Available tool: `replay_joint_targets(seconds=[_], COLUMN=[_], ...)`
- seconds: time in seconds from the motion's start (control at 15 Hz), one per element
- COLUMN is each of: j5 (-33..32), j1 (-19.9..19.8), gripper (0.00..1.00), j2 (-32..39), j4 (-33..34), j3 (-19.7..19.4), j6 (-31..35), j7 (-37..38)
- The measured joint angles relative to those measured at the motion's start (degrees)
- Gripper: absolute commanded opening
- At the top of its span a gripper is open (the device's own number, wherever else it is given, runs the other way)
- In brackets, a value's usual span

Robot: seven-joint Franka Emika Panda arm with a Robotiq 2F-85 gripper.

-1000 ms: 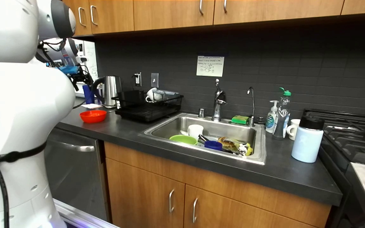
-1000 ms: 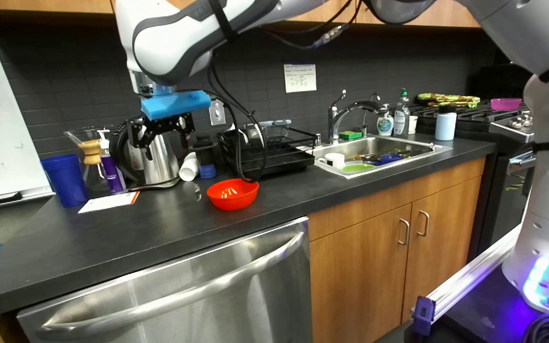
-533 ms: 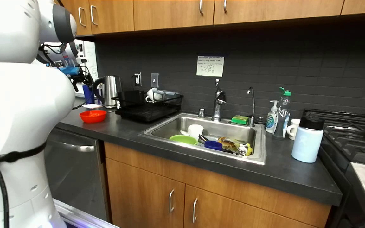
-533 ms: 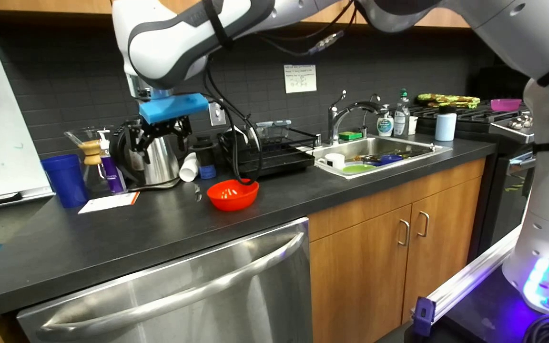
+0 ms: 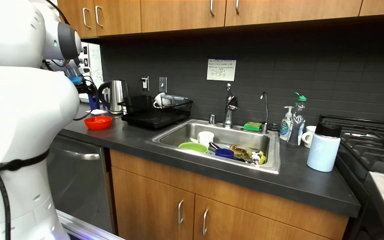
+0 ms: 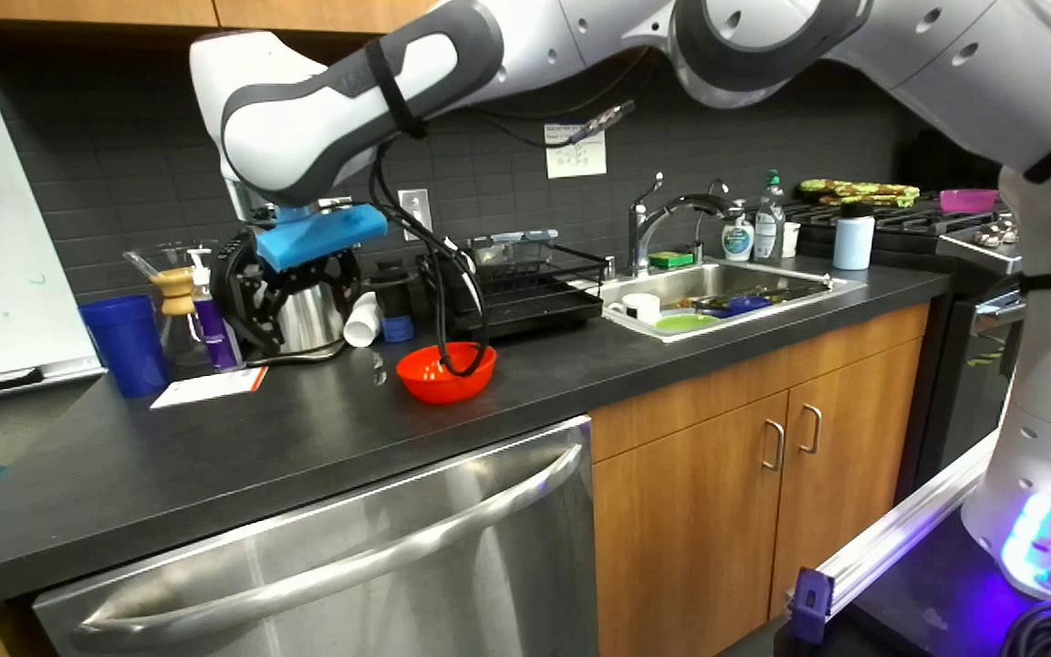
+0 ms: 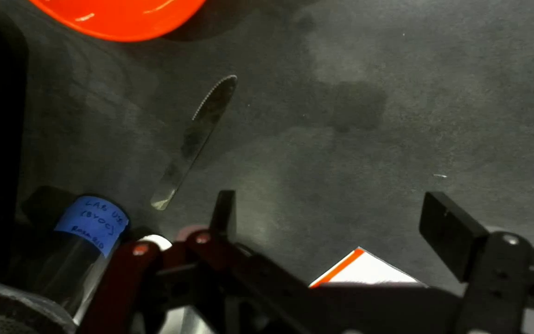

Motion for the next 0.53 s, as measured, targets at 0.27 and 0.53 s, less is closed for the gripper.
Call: replay_joint_targets(seconds=[0.27, 0.53], j5=[-0.4, -0.4], j1=[-0.6, -1.8], gripper=[1.00, 1.00], j2=[2.0, 3.2], j4=[3.6, 5.6], j3=[-0.9, -1.7], j6=[-2.3, -3.8], j7=[-0.7, -1.1])
